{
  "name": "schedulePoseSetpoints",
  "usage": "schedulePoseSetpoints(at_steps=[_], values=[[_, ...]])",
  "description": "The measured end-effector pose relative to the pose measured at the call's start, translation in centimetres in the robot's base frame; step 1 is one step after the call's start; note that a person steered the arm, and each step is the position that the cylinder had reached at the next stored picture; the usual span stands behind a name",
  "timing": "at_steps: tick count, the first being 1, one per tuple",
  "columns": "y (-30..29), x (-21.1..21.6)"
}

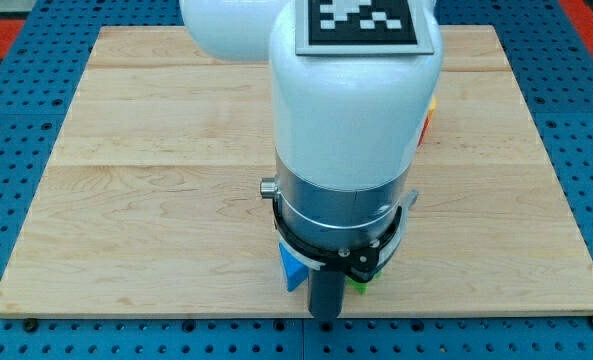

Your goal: Separate the red and yellow blocks

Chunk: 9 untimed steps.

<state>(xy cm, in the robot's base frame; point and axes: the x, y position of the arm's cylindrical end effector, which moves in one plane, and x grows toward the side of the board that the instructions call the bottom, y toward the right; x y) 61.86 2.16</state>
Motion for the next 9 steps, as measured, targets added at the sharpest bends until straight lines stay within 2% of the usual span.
schedulePoseSetpoints(at_steps=[1, 2, 3, 6, 8, 9], values=[[0.5, 0.0], [3.6, -0.1], [9.4, -1.4], [12.9, -15.6], [16.3, -22.2], [15.4, -24.3]])
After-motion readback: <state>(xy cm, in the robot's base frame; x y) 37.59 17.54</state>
